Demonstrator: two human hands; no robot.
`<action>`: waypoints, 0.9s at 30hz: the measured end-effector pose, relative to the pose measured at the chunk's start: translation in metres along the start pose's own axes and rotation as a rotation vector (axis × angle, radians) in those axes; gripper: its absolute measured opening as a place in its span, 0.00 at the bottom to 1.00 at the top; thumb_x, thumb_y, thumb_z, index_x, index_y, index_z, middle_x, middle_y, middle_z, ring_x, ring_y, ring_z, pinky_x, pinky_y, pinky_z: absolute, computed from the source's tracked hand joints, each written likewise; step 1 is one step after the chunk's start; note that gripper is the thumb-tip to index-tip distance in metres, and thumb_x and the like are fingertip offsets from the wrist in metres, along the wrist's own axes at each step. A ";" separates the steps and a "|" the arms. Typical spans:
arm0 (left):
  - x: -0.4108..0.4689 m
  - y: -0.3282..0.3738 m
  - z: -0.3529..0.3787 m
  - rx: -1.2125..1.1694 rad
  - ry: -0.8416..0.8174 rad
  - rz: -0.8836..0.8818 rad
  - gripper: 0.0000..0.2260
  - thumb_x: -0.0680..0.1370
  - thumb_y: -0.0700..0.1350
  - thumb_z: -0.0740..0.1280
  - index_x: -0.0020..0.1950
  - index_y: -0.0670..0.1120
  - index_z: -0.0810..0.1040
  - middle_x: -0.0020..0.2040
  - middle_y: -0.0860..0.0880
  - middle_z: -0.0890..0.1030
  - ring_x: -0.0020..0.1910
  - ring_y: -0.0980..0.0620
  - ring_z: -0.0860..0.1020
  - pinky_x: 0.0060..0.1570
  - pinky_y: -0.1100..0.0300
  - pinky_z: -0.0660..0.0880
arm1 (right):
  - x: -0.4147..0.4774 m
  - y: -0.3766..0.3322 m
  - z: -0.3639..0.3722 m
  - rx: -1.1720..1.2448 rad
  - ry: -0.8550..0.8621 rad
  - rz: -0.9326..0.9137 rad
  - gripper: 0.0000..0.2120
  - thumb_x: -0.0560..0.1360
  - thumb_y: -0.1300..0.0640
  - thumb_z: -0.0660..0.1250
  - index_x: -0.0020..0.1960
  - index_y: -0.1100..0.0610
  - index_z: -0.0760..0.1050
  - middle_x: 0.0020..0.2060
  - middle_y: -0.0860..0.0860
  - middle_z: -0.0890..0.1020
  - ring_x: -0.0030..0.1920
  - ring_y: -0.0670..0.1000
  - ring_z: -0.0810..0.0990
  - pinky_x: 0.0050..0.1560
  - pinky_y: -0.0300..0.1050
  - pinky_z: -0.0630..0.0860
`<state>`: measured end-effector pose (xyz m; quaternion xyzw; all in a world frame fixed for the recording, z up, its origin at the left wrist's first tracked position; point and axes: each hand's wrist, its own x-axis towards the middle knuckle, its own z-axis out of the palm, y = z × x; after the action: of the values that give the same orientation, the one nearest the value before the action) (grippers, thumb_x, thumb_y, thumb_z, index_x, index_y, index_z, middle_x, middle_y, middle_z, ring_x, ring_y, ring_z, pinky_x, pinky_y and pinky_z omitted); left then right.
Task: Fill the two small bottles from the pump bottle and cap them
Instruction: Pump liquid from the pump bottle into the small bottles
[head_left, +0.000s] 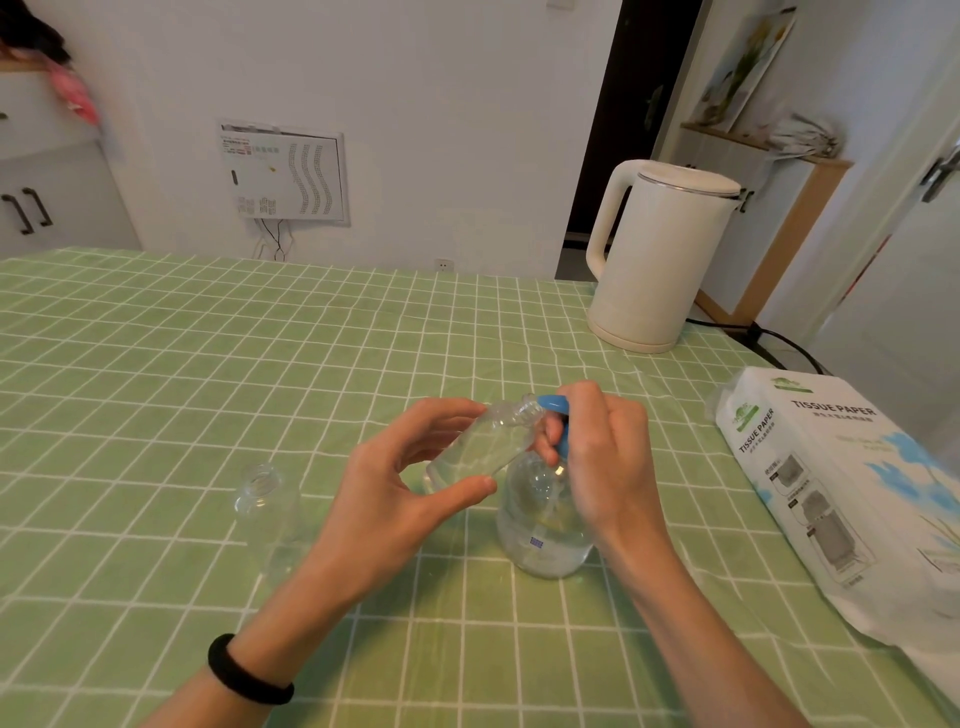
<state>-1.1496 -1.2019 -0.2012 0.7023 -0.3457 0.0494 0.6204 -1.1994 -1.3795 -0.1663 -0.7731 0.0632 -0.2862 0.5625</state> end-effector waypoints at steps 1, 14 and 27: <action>0.000 0.000 0.000 0.000 0.002 0.000 0.24 0.70 0.46 0.79 0.66 0.52 0.81 0.60 0.58 0.86 0.61 0.55 0.84 0.63 0.61 0.79 | 0.000 0.000 0.000 -0.002 0.003 -0.004 0.23 0.78 0.51 0.55 0.24 0.52 0.69 0.23 0.53 0.75 0.28 0.50 0.73 0.36 0.52 0.74; 0.000 0.001 0.001 0.002 0.005 -0.005 0.23 0.72 0.46 0.81 0.66 0.53 0.81 0.60 0.58 0.86 0.61 0.55 0.84 0.63 0.60 0.79 | 0.001 -0.001 0.001 0.011 -0.004 0.017 0.25 0.79 0.48 0.54 0.25 0.53 0.69 0.23 0.53 0.74 0.29 0.51 0.74 0.38 0.57 0.74; 0.000 0.000 0.001 -0.005 0.007 -0.005 0.24 0.70 0.47 0.79 0.66 0.55 0.80 0.60 0.58 0.86 0.62 0.54 0.84 0.64 0.59 0.79 | 0.000 -0.001 0.002 0.027 -0.001 0.043 0.27 0.81 0.46 0.54 0.25 0.54 0.68 0.24 0.53 0.73 0.30 0.52 0.75 0.43 0.64 0.76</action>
<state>-1.1505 -1.2029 -0.2014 0.7012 -0.3421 0.0494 0.6236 -1.1989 -1.3777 -0.1658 -0.7640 0.0758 -0.2744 0.5790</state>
